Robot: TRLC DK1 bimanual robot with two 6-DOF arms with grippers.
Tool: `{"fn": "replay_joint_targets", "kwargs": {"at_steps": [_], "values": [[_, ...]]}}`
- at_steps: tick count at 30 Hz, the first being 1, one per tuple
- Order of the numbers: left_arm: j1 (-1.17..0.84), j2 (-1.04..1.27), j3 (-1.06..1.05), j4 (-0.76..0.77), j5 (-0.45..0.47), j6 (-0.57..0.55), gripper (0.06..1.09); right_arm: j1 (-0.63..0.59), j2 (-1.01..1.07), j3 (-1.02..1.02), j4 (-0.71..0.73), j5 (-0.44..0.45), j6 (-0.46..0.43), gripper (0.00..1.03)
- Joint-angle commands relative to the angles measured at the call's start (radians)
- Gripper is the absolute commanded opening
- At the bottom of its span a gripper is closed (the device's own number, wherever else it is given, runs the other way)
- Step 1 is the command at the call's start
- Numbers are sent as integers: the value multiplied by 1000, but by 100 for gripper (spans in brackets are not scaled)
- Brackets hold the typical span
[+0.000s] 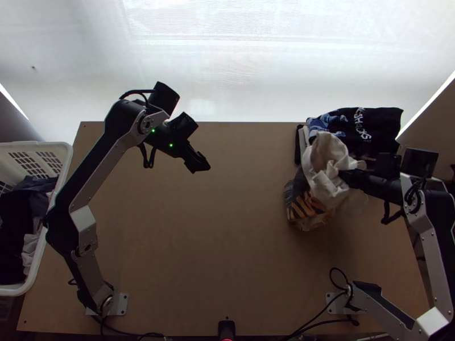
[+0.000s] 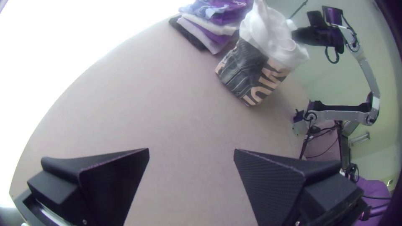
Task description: Fold the t-shirt
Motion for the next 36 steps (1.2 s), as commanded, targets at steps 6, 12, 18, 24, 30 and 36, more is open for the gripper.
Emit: {"fn": "replay_joint_targets", "kwargs": {"at_steps": [6,12,18,24,30,36], "values": [[-5,-5,8,-8,1,-7,104,-277,-6,-131,23,-18,-191,3],[-8,-8,8,-9,1,-9,104,-358,33,-145,76,-17,-231,3],[-7,-15,8,-17,-1,-7,104,-435,123,-172,151,32,-288,3],[-2,-19,8,-23,-2,-4,104,-511,218,-228,286,98,-348,3],[15,-24,6,-32,-1,5,104,-565,321,-260,410,143,-382,3],[24,-24,3,-34,-1,12,104,-568,365,-263,462,169,-380,92]]}}
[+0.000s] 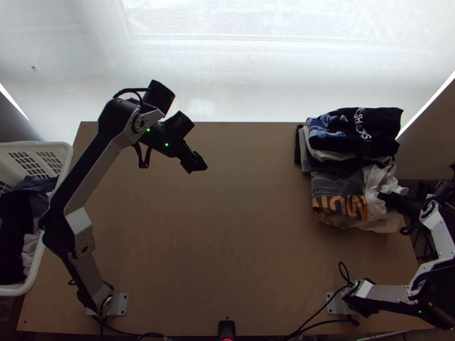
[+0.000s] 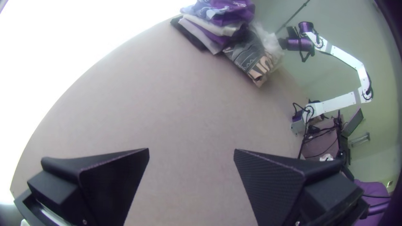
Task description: Fold the t-shirt
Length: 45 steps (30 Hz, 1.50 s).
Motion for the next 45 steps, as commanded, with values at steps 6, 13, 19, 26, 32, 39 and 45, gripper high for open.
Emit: {"fn": "replay_joint_targets", "kwargs": {"at_steps": [6,13,19,26,32,39,45], "values": [[22,-9,-33,-8,0,17,104,-23,-109,-2,32,57,-33,99],[25,-40,-73,2,1,21,104,81,-389,149,-126,92,-21,99],[28,-49,-73,3,0,22,104,345,-392,282,-385,-45,177,98],[25,-41,-58,3,0,28,104,471,-205,250,-422,-239,427,96],[32,-35,-56,3,-2,31,104,325,-122,163,-393,-224,406,96],[40,-37,-58,11,0,30,104,101,-78,183,-416,-57,255,96],[62,-41,-56,17,0,36,104,-39,-1,138,-322,54,108,96]]}}
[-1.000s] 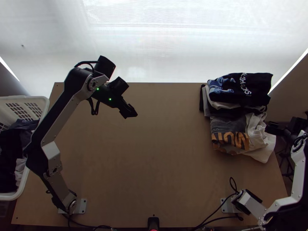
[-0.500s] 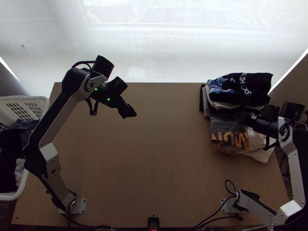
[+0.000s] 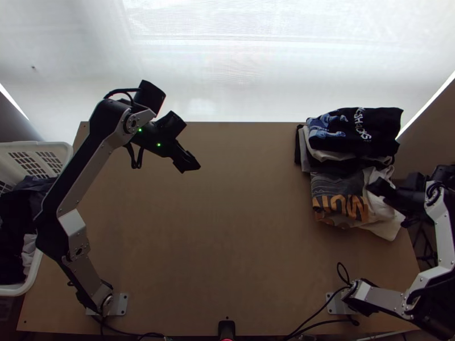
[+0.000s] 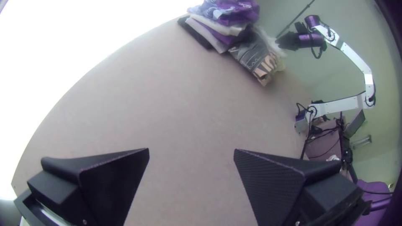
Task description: Fold the t-shirt
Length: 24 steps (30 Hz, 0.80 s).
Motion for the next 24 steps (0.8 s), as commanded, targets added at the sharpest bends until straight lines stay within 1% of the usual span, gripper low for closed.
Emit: {"fn": "replay_joint_targets", "kwargs": {"at_steps": [1,5,7,11,13,15,17,20,22,24], "values": [[21,-4,0,7,1,9,104,-172,86,-36,78,123,-135,96],[39,-10,2,7,1,12,104,-242,114,-58,111,169,-172,96],[45,-13,0,5,1,13,104,-258,114,-69,117,193,-185,96],[58,-19,0,-1,2,23,104,-253,42,-79,124,204,-208,96],[61,-21,0,-3,2,24,104,-221,-30,-65,134,204,-217,96],[64,-22,0,-4,2,24,104,-173,-121,-73,193,199,-226,96],[64,-22,0,-4,2,24,104,-96,-204,-115,319,198,-232,96],[61,-21,0,-6,2,23,104,86,-274,-142,400,196,-237,96],[59,-19,-1,-6,2,21,104,207,-280,-158,433,196,-237,96],[58,-18,-1,-6,2,20,104,307,-264,-177,469,196,-217,96]]}}
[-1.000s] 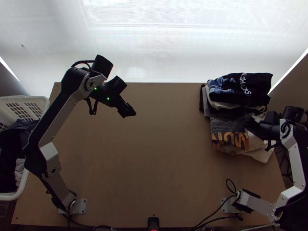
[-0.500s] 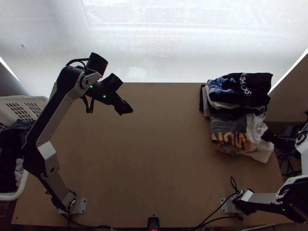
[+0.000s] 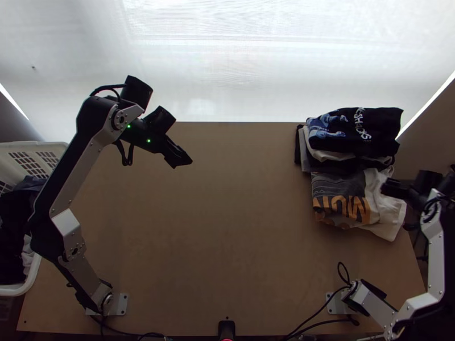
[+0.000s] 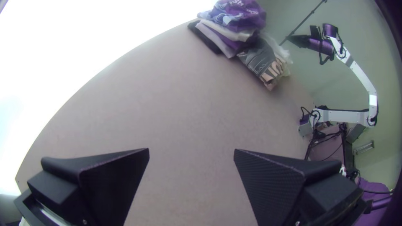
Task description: Fold the t-shirt
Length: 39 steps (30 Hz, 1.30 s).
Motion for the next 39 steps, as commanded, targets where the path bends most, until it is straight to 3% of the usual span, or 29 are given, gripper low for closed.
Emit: {"fn": "replay_joint_targets", "kwargs": {"at_steps": [1,5,9,11,26,33,39], "values": [[0,3,-3,-3,1,-3,104,320,-62,-82,166,4,11,96],[3,3,-14,-3,1,-5,104,423,-4,-217,387,7,16,96],[9,3,-32,3,1,-5,104,470,131,-359,703,54,10,96],[12,1,-38,7,1,-5,104,472,211,-386,753,71,1,96],[40,6,-31,23,3,0,104,277,315,-435,701,134,85,96],[30,27,-12,28,3,-5,104,240,117,-303,525,134,165,96],[30,27,-12,33,4,-8,104,171,-53,-252,376,132,172,96]]}}
